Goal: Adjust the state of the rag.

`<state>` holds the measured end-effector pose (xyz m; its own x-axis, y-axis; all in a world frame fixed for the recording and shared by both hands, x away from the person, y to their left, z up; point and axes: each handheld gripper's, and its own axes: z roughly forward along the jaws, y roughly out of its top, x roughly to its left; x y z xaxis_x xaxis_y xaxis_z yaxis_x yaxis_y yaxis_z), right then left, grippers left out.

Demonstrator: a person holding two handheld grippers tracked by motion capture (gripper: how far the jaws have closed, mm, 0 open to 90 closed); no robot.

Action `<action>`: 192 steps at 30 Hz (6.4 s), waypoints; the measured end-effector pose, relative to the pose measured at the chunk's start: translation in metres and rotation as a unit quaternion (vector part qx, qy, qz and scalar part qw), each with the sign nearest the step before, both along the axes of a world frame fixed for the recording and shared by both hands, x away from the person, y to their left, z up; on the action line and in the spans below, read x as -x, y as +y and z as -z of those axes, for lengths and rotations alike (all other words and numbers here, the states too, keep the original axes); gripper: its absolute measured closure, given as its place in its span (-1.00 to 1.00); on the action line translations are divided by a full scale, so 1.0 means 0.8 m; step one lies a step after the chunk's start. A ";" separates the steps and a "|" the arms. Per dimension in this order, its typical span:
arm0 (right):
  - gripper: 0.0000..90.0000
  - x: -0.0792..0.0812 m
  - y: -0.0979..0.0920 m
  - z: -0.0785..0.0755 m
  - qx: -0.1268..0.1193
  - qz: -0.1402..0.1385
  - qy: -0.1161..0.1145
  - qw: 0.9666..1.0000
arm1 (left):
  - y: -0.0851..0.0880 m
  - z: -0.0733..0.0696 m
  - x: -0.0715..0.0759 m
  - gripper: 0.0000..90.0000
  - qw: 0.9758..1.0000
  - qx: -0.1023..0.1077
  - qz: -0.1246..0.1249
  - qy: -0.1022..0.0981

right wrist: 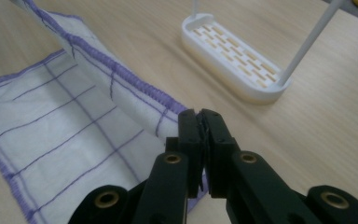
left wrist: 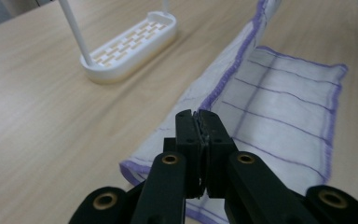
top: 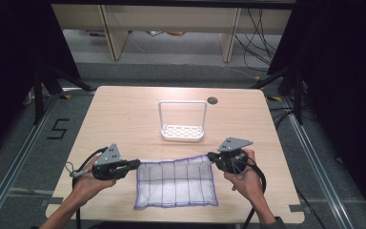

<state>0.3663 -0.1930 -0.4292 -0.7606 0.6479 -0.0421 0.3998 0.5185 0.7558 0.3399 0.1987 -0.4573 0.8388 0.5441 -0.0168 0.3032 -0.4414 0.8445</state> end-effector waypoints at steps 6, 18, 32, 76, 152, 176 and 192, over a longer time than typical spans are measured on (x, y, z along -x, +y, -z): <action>0.95 0.031 0.002 0.020 0.010 -0.006 0.011 1.000 | -0.001 0.022 0.028 0.93 0.999 -0.005 0.022 0.023; 0.95 0.070 -0.004 0.038 0.020 -0.016 0.016 1.000 | -0.009 0.041 0.059 0.93 0.998 -0.018 0.056 0.036; 0.38 0.100 -0.017 0.051 0.004 -0.010 0.041 0.999 | -0.014 0.054 0.065 0.22 0.996 -0.035 0.048 0.072; 0.00 0.099 -0.001 0.076 0.056 0.082 0.085 0.991 | -0.022 0.067 -0.052 0.68 0.994 -0.086 0.005 0.072; 0.16 -0.096 0.066 0.057 0.035 0.078 0.092 0.992 | -0.050 0.041 -0.103 -0.24 0.993 -0.033 -0.070 0.085; 0.14 -0.103 0.081 0.071 0.061 0.075 0.087 0.991 | -0.099 0.070 -0.155 -0.08 0.991 -0.047 -0.069 0.106; 0.13 -0.104 0.084 0.072 0.059 0.074 0.091 0.991 | -0.108 0.069 -0.140 0.61 0.994 -0.066 -0.036 0.080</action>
